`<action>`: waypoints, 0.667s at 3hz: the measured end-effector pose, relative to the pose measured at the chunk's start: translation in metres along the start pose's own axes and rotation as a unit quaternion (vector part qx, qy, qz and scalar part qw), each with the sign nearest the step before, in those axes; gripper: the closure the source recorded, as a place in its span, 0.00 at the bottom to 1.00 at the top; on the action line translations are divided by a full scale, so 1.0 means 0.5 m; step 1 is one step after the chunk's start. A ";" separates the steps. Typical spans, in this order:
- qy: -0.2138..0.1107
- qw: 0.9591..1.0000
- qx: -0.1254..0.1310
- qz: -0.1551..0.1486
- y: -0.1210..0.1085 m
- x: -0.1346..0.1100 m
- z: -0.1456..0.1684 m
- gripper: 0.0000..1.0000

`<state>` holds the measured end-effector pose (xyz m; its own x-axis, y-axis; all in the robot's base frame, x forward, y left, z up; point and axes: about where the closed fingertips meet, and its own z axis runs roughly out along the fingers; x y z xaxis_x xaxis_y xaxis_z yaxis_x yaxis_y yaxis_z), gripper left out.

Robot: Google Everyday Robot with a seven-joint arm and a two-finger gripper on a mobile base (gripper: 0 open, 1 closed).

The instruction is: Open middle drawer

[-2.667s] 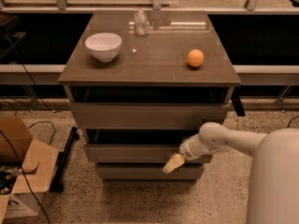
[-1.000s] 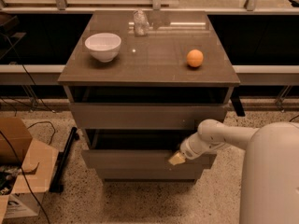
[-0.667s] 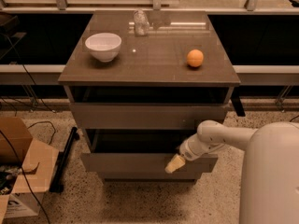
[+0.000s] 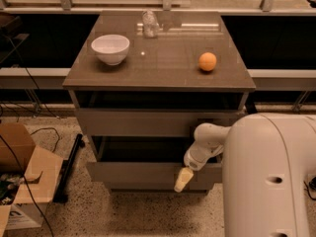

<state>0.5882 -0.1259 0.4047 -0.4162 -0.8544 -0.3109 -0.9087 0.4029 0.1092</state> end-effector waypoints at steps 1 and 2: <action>0.049 0.998 -0.024 -0.009 0.043 0.048 0.020 0.17; 0.051 0.998 -0.025 -0.009 0.044 0.048 0.018 0.37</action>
Offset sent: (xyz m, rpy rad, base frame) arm -0.1041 -0.0181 -0.0158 -0.1783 0.1575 0.1100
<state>0.5583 -0.1347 0.3911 -0.3988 -0.8911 -0.2164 -0.9154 0.3726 0.1523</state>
